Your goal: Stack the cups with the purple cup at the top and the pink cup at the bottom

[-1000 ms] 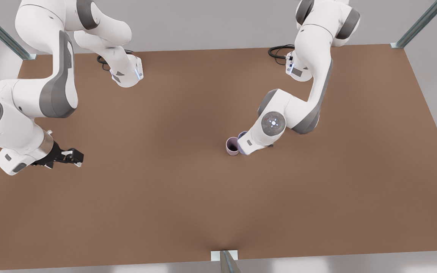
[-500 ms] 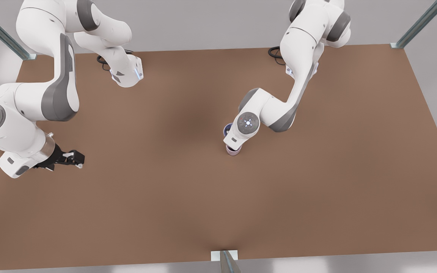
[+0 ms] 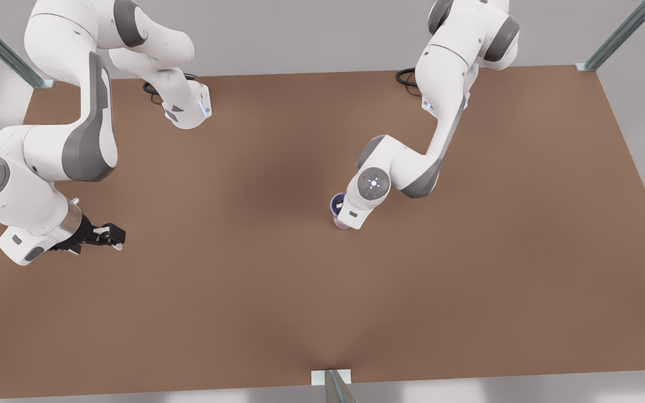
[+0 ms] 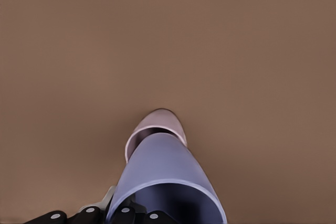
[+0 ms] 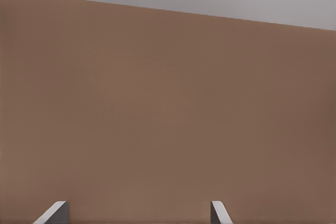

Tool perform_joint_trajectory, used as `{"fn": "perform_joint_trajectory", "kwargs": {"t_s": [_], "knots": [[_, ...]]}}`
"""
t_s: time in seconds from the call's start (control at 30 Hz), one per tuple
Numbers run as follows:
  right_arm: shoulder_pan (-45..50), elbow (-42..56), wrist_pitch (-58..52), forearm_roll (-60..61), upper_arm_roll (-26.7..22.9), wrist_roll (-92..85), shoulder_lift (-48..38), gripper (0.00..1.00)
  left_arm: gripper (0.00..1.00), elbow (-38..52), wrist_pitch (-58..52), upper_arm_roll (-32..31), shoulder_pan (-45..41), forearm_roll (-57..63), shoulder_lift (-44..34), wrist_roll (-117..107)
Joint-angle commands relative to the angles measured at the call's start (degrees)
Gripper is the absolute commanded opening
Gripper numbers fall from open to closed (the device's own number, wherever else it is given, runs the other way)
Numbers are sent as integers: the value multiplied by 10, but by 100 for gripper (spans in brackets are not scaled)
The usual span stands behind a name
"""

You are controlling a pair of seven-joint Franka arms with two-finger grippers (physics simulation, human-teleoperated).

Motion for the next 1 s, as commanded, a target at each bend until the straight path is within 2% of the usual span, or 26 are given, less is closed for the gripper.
{"fn": "perform_joint_trajectory", "kwargs": {"t_s": [0.0,0.77,0.8,0.87,0.97], "knots": [[1,0,4,0,1,-6,-1,100,21,-3,10,0,0,-1,-1,-67],[0,2,7,0,1,-5,7,100,21,-22,18,-1,0,-4,8,-68],[0,2,7,1,0,-5,7,100,28,-22,19,-1,0,-5,9,-68],[0,3,7,0,0,-8,5,100,32,-22,19,-1,0,-4,9,-68],[0,2,7,0,1,-7,6,100,33,-22,19,-1,-1,-5,9,-68]]}}
